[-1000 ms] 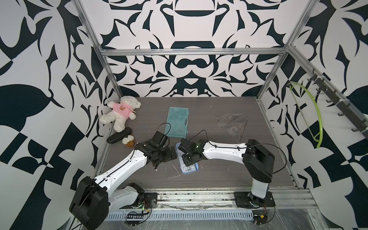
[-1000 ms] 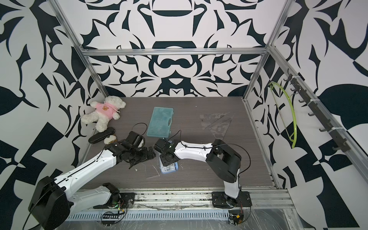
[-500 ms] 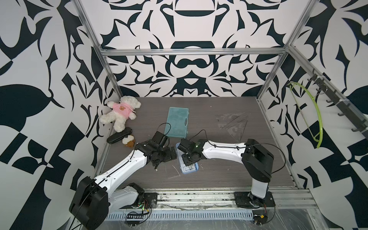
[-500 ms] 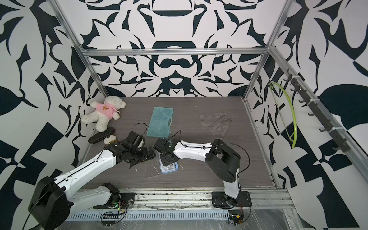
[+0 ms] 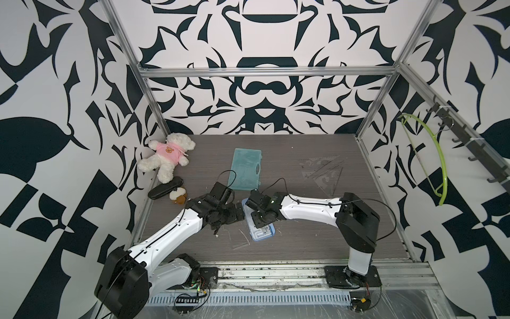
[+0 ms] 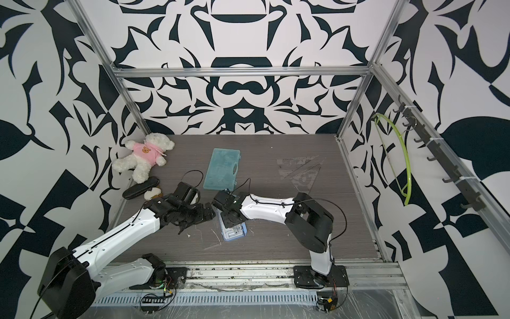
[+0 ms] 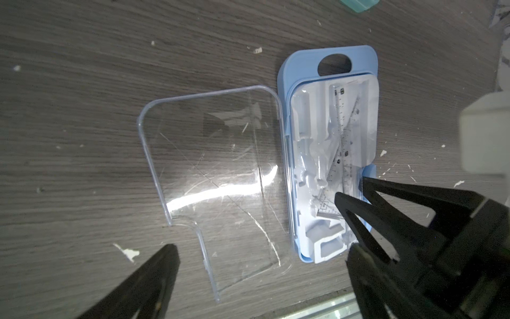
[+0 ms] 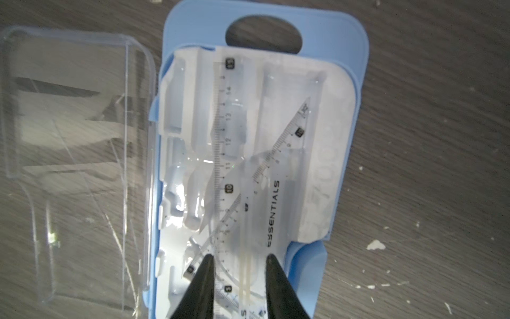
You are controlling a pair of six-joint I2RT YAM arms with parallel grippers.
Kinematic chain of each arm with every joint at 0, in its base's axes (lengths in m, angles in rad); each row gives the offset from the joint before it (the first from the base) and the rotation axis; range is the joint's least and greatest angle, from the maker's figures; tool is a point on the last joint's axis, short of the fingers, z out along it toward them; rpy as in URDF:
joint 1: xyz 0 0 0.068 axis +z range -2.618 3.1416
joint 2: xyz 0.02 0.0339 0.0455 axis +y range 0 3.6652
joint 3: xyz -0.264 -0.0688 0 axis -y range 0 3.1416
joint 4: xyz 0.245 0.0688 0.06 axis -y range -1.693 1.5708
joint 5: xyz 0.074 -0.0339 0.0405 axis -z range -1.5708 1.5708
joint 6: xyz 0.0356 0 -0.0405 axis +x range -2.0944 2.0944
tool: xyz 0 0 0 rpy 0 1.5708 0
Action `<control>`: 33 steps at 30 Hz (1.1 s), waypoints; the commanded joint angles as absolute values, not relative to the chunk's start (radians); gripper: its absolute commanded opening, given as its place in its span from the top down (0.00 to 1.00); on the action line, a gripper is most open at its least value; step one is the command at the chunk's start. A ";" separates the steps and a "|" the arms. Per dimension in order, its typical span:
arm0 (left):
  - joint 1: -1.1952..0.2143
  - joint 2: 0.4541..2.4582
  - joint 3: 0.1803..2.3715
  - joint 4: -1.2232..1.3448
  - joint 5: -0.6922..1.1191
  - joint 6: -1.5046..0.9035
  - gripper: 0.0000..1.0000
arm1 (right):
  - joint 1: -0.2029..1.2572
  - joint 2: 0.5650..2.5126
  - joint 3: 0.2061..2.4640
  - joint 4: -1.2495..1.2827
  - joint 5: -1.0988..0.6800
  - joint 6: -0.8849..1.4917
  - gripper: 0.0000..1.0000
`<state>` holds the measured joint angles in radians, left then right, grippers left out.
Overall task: Open the ruler set and take out the ruler
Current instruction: Take out the ruler from the ruler set bag, then place the ruler at the center of the board.
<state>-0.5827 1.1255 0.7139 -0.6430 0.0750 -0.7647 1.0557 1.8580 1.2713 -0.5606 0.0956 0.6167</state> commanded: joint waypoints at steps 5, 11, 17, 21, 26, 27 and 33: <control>-0.579 1.144 0.738 -0.631 0.078 -0.750 0.01 | 1.054 1.776 1.310 -0.571 0.147 0.606 0.71; -0.581 1.135 0.781 -0.616 0.062 -0.736 0.01 | 0.987 1.743 1.278 -0.573 0.151 0.605 0.70; -0.615 1.175 0.862 -0.581 0.019 -0.718 0.01 | 0.833 1.659 1.196 -0.589 0.149 0.607 0.71; -0.703 1.267 0.958 -0.562 -0.029 -0.672 0.01 | 0.698 1.598 1.129 -0.607 0.149 0.607 0.70; -0.809 1.470 1.092 -0.513 -0.032 -0.616 0.01 | 0.529 1.542 1.067 -0.637 0.174 0.604 0.70; -0.831 1.509 1.124 -0.501 -0.023 -0.608 0.01 | 0.492 1.533 1.056 -0.641 0.180 0.602 0.70; -0.952 1.746 1.341 -0.465 0.046 -0.523 0.01 | 0.298 1.517 1.025 -0.664 0.243 0.588 0.70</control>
